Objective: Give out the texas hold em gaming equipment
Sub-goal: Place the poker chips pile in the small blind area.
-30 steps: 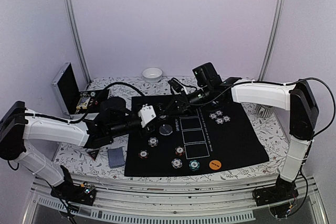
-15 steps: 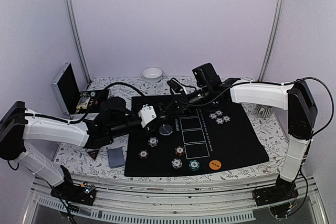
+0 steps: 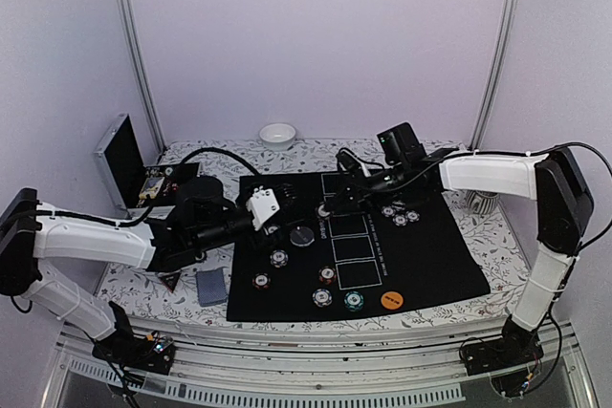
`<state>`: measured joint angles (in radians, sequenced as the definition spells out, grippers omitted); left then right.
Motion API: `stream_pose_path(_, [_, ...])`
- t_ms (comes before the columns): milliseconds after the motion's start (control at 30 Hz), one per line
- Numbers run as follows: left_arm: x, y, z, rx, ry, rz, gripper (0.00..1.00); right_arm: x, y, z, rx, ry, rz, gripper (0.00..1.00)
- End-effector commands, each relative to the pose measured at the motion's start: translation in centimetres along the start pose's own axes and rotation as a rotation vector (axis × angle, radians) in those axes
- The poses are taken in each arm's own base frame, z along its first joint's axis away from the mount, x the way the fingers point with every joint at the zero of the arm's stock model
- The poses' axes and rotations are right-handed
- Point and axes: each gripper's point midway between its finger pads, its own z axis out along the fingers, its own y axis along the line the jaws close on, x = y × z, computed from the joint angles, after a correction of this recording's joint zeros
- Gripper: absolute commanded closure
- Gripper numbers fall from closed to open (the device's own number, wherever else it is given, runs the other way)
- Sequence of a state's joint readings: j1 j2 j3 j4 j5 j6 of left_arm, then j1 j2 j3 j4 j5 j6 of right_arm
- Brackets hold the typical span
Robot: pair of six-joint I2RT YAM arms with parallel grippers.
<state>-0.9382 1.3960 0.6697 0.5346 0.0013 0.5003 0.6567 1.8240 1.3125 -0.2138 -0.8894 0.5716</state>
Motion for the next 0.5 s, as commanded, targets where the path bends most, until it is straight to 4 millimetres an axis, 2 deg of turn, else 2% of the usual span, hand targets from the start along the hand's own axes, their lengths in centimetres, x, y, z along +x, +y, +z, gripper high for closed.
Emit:
stream_pose_path(0, [-0.4, 0.3, -1.1, -0.022, 0.006, -0.05, 0.32, -0.2, -6.3, -6.6, 0.189, -0.131, 0.082, 0.97])
stream_pose_path(100, [0.2, 0.5, -1.1, -0.03, 0.043, -0.065, 0.32, 1.1, -10.4, -10.3, 0.278, -0.181, 0.169, 0.98])
stream_pose_path(233, [0.2, 0.7, -1.0, -0.029, 0.068, -0.089, 0.32, 2.3, -13.9, -13.9, 0.388, -0.219, 0.23, 0.98])
stream_pose_path(333, [-0.1, 0.7, -1.0, -0.014, 0.076, -0.097, 0.32, 3.3, -16.6, -15.4, 0.485, -0.212, 0.271, 0.98])
stream_pose_path(467, [-0.2, 0.9, -1.2, -0.019, 0.076, -0.091, 0.32, 4.7, -18.7, -16.0, 0.519, -0.184, 0.315, 0.98])
